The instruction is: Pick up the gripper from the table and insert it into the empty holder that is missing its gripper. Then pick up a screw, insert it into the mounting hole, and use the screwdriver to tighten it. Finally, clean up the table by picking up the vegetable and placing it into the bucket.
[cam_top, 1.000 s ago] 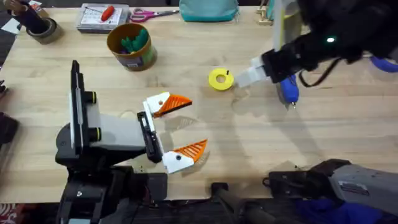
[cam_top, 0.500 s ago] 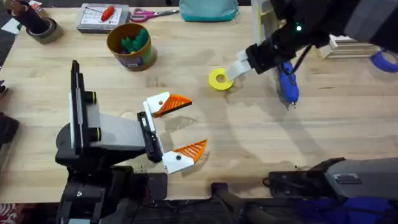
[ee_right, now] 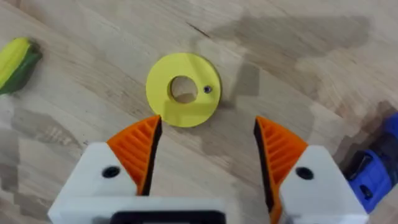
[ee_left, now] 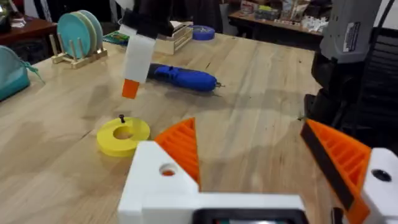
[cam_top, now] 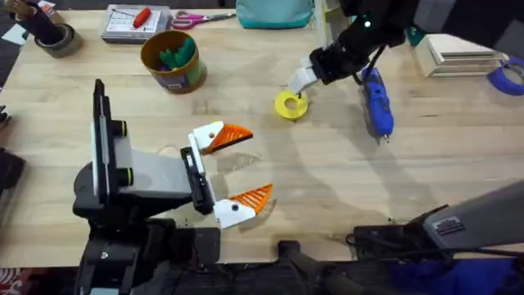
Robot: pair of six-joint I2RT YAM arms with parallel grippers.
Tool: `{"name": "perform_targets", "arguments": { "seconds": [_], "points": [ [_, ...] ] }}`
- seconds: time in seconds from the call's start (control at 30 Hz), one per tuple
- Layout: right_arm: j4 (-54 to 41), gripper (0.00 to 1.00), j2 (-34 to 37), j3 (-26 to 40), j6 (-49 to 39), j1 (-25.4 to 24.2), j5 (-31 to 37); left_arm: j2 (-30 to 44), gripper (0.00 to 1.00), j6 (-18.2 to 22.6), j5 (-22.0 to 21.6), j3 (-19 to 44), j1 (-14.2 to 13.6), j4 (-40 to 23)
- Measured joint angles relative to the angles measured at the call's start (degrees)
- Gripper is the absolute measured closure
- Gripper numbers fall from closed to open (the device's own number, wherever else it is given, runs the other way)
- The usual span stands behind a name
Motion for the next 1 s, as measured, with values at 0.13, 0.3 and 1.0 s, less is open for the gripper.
{"name": "perform_targets", "arguments": {
  "seconds": [0.13,0.3,1.0],
  "points": [
    [0.22,0.188,1.08,0.02,0.0,0.48,0.03,0.0,0.015,0.0,-0.01,0.0,0.0,0.0],
    [1.15,0.252,2.36,0.07,0.0,1.09,0.14,0.0,0.015,0.0,-0.01,0.0,0.0,0.0],
    [4.83,0.347,7.75,0.17,0.0,1.12,0.19,0.0,0.015,0.0,0.0,0.0,0.0,0.0]
  ]
}}
